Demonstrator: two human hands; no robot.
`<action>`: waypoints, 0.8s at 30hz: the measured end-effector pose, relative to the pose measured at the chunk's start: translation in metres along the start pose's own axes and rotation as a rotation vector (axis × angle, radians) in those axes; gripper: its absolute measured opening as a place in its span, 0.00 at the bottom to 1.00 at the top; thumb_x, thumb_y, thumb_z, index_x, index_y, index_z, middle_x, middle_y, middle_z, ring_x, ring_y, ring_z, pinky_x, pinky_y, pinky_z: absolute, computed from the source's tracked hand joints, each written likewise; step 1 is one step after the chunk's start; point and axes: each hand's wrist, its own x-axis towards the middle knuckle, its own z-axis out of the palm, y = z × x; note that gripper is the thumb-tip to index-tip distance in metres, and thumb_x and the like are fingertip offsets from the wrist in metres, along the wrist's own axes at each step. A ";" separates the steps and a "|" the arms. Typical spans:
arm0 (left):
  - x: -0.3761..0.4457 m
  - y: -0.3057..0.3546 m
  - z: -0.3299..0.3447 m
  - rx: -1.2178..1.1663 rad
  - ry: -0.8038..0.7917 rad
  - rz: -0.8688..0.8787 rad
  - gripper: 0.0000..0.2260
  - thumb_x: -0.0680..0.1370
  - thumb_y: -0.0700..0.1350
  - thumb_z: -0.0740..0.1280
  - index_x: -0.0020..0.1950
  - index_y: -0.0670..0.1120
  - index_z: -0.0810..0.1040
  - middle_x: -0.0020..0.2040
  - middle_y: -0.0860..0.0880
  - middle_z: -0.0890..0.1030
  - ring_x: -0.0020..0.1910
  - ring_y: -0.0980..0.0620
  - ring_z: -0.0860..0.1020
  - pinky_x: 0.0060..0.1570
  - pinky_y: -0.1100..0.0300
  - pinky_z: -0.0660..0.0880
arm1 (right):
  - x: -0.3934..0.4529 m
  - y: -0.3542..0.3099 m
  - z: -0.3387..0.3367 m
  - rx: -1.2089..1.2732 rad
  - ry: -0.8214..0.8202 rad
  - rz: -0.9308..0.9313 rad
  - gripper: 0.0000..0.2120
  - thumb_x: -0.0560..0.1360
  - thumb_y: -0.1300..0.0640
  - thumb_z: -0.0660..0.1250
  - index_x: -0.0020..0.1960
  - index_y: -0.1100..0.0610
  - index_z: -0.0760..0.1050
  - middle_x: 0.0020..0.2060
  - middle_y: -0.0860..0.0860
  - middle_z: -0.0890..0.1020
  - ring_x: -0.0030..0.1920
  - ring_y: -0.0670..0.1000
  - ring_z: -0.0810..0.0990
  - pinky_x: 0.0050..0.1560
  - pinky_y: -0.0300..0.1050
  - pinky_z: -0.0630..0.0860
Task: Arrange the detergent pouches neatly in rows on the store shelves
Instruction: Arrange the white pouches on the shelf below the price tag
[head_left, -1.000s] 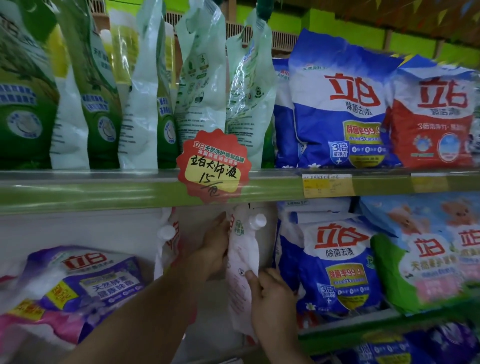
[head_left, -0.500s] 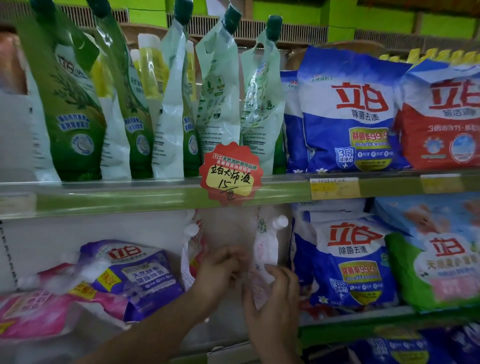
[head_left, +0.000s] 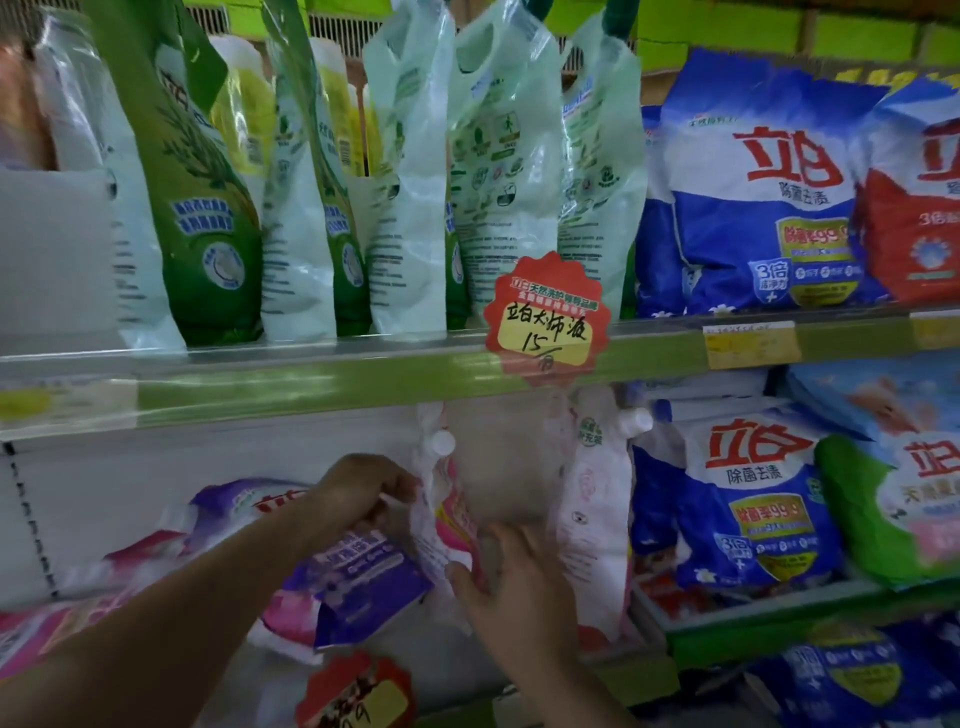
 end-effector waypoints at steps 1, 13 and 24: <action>0.012 -0.001 0.002 0.017 0.023 0.001 0.10 0.78 0.38 0.59 0.41 0.38 0.79 0.29 0.47 0.80 0.22 0.50 0.69 0.24 0.64 0.62 | 0.001 -0.002 0.002 -0.006 0.004 0.008 0.24 0.72 0.38 0.63 0.64 0.48 0.71 0.58 0.45 0.75 0.58 0.46 0.74 0.48 0.34 0.68; 0.077 -0.020 0.019 -0.241 -0.088 -0.012 0.12 0.78 0.49 0.62 0.40 0.45 0.80 0.35 0.46 0.79 0.32 0.49 0.73 0.35 0.58 0.65 | 0.018 -0.013 0.024 -0.188 -0.031 0.092 0.17 0.80 0.44 0.53 0.63 0.47 0.73 0.52 0.51 0.83 0.51 0.55 0.80 0.48 0.46 0.73; 0.075 -0.020 0.038 -0.357 -0.295 0.075 0.07 0.80 0.39 0.62 0.53 0.39 0.77 0.33 0.43 0.80 0.25 0.51 0.74 0.22 0.64 0.65 | 0.003 0.000 -0.007 -0.173 0.047 0.317 0.15 0.80 0.44 0.52 0.57 0.50 0.73 0.48 0.49 0.83 0.48 0.48 0.81 0.45 0.40 0.74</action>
